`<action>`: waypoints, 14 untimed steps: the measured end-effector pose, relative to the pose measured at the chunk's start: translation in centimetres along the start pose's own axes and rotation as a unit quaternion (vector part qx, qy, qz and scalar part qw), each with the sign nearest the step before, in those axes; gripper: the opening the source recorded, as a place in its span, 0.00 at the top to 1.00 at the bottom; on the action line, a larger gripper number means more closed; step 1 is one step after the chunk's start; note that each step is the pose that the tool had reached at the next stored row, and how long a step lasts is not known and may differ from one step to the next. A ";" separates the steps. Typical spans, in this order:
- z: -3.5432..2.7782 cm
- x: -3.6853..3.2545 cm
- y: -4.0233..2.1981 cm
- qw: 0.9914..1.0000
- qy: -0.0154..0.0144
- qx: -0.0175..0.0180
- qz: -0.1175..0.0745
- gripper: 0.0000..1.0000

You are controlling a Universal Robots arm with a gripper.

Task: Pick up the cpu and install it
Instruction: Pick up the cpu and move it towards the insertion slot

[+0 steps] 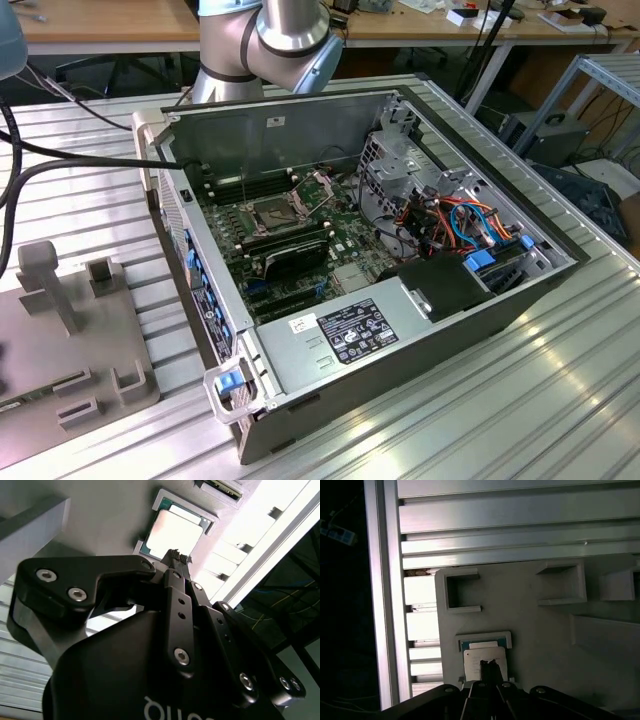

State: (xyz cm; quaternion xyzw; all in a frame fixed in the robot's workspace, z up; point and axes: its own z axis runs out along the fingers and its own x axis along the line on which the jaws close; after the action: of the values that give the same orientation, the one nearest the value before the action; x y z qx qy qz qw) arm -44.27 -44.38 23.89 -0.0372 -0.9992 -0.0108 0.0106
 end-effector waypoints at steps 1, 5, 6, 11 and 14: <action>0.00 0.00 0.00 1.000 0.000 0.000 0.000 0.89; 0.00 0.00 0.00 1.000 0.000 0.000 0.000 0.89; 0.00 0.00 0.00 1.000 0.000 0.000 0.000 0.89; 0.00 0.00 0.00 1.000 0.000 0.000 0.000 0.64; 0.00 0.00 0.00 1.000 0.000 0.000 0.000 0.46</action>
State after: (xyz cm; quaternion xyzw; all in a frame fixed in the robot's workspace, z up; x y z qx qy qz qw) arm -44.27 -44.38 23.89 -0.0371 -0.9992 -0.0108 0.0106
